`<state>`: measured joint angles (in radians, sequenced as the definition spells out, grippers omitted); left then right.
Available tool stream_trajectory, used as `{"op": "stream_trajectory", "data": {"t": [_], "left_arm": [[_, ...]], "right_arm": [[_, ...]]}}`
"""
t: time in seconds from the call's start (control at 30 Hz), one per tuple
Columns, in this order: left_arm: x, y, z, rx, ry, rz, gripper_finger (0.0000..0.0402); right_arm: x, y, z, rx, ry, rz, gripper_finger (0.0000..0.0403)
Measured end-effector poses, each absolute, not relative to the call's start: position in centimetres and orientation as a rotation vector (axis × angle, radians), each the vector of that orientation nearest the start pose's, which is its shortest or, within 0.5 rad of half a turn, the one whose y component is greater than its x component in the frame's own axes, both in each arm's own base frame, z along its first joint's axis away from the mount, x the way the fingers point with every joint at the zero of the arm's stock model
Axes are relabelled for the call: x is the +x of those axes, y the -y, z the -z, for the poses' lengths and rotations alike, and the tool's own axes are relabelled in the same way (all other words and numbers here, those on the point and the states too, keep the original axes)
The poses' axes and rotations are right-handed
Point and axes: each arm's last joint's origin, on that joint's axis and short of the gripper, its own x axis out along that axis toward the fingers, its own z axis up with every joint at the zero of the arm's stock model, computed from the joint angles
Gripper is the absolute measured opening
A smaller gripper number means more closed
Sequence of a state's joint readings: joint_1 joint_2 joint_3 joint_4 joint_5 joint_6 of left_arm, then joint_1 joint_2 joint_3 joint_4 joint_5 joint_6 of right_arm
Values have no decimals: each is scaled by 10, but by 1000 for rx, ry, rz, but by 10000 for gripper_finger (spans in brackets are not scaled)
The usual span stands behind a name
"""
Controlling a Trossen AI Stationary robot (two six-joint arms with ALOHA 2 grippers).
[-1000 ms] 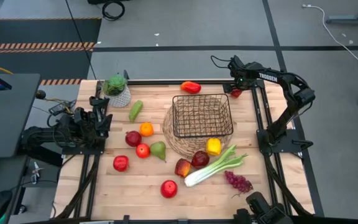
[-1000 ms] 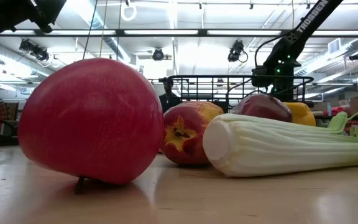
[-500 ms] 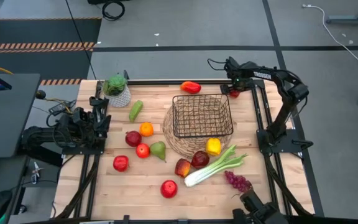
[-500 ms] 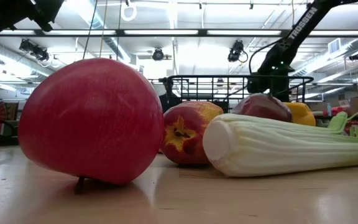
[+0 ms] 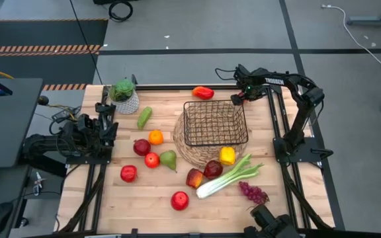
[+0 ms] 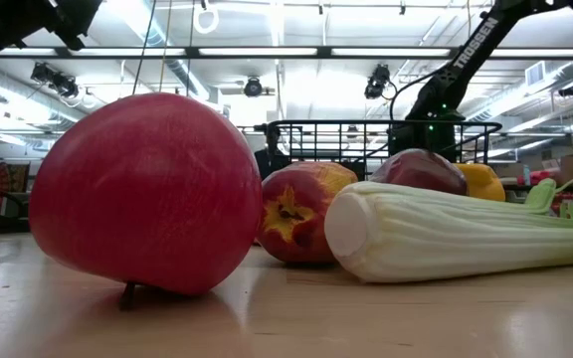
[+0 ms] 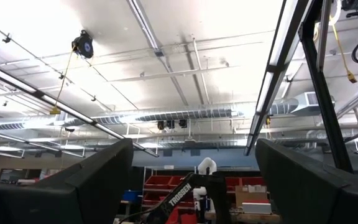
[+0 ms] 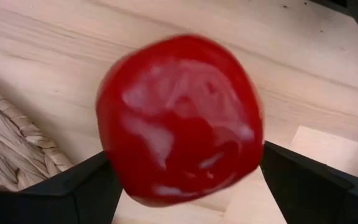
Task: Build produce basket
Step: Put the red apple into the black wire basket
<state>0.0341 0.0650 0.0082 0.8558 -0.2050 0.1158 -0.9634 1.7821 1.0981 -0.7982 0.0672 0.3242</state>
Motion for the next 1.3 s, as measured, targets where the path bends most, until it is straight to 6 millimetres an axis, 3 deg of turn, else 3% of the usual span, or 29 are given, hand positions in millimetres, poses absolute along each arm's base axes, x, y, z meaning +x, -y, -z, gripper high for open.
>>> {"op": "stream_trajectory", "data": {"t": [0.33,0.73,1.3], "left_arm": [[71,-8,-236,41,783,-272,348],[71,-8,-236,41,783,-272,348],[71,-8,-236,41,783,-272,348]], "right_arm": [[178,259,-166,787,-1353,999,360],[184,266,-176,571,-1389,786,380],[176,261,-163,658,-1390,803,377]]}}
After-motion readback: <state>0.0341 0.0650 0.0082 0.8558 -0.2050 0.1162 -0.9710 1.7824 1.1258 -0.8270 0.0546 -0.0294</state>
